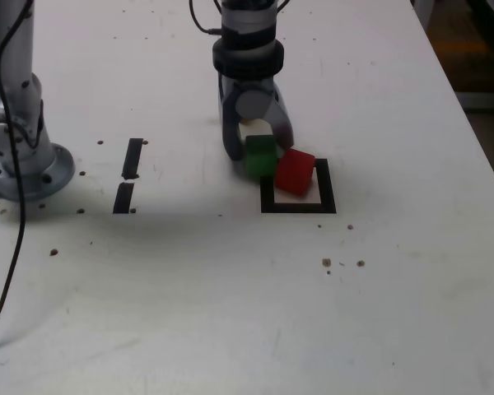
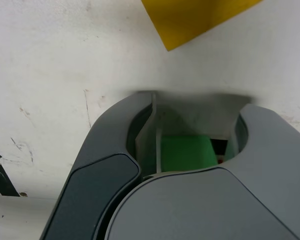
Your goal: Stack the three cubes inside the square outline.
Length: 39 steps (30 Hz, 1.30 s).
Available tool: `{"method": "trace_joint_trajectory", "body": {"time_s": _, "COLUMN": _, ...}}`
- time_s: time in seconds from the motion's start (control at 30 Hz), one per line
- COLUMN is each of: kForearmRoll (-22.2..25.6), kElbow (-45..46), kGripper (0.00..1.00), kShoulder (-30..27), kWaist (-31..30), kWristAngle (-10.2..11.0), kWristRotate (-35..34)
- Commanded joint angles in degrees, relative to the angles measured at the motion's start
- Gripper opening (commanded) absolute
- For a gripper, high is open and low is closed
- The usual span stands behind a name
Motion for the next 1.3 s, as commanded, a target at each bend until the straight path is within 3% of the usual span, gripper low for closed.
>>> {"method": "trace_joint_trajectory", "body": {"time_s": 0.0, "kForearmRoll": 0.0, "kElbow": 0.1, "kGripper": 0.37, "kShoulder": -0.5, "kWaist": -0.1, "kWristAngle": 0.4, "kWristRotate": -0.3}}
{"method": "trace_joint_trajectory", "body": {"time_s": 0.2, "kForearmRoll": 0.0, "kElbow": 0.2, "kGripper": 0.21, "kShoulder": -0.9, "kWaist": -0.1, "kWristAngle": 1.5, "kWristRotate": -0.8}}
{"method": "trace_joint_trajectory", "body": {"time_s": 0.67, "kForearmRoll": 4.6, "kElbow": 1.6, "kGripper": 0.19, "kShoulder": -6.2, "kWaist": 1.8, "kWristAngle": 4.9, "kWristRotate": -2.8}}
{"method": "trace_joint_trajectory", "body": {"time_s": 1.0, "kForearmRoll": 5.3, "kElbow": 6.1, "kGripper": 0.2, "kShoulder": -9.1, "kWaist": 5.8, "kWristAngle": 5.7, "kWristRotate": -2.8}}
{"method": "trace_joint_trajectory", "body": {"time_s": 1.13, "kForearmRoll": 4.9, "kElbow": 7.3, "kGripper": 0.31, "kShoulder": -9.3, "kWaist": 6.3, "kWristAngle": 5.7, "kWristRotate": -2.7}}
{"method": "trace_joint_trajectory", "body": {"time_s": 1.27, "kForearmRoll": 4.8, "kElbow": 8.1, "kGripper": 0.62, "kShoulder": -9.3, "kWaist": 6.6, "kWristAngle": 5.5, "kWristRotate": -2.3}}
